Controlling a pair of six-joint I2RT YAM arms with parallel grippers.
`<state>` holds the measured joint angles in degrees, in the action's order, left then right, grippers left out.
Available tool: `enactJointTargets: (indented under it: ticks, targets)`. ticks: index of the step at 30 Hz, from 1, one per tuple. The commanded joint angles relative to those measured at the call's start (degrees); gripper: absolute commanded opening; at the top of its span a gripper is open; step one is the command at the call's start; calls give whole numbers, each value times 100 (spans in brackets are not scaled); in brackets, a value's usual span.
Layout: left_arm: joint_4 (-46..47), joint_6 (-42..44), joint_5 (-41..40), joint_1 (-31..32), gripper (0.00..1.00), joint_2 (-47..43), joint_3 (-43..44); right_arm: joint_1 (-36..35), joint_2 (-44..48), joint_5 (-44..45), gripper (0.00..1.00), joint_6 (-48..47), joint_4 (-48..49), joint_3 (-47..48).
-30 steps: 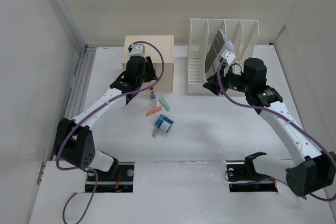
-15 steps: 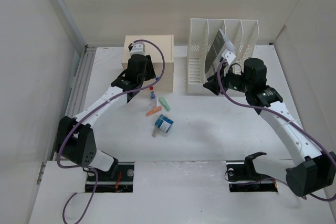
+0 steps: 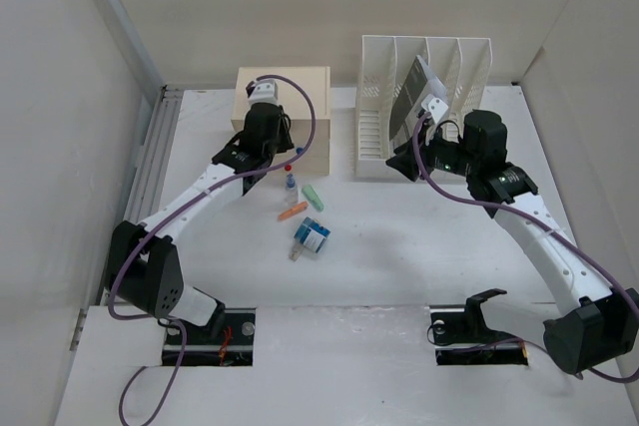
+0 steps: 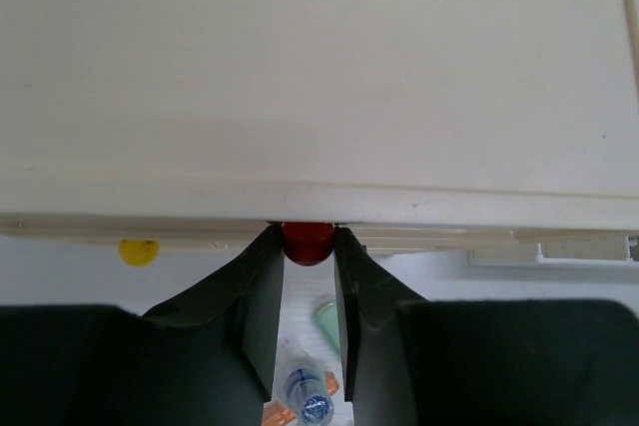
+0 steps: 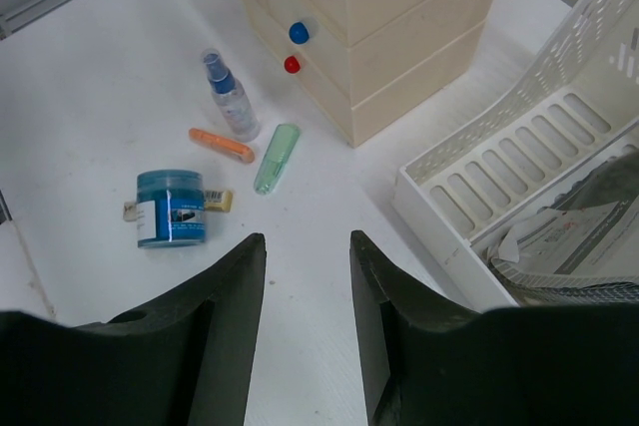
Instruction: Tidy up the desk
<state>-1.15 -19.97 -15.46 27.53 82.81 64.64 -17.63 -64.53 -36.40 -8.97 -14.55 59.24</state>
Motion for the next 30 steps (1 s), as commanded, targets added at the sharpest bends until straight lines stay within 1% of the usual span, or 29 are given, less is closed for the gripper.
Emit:
enactJointTargets:
  ticks: [1, 10, 19, 23, 30]
  targets:
    - [115, 46, -220, 51, 3, -62, 119, 5, 160, 19, 45, 53, 145, 210]
    - [-113, -315, -326, 463, 3, -537, -285, 5, 160, -34, 45, 53, 145, 210]
    - [-290, -807, -326, 517, 3, -1178, -1014, 5, 213, -139, 45, 106, 198, 158]
    - [-403, -912, -326, 587, 4, -1547, -1182, 5, 213, -139, 45, 106, 198, 158]
    - [-527, -1044, -273, 780, 5, -1750, -1454, 5, 160, -192, 45, 106, 198, 158]
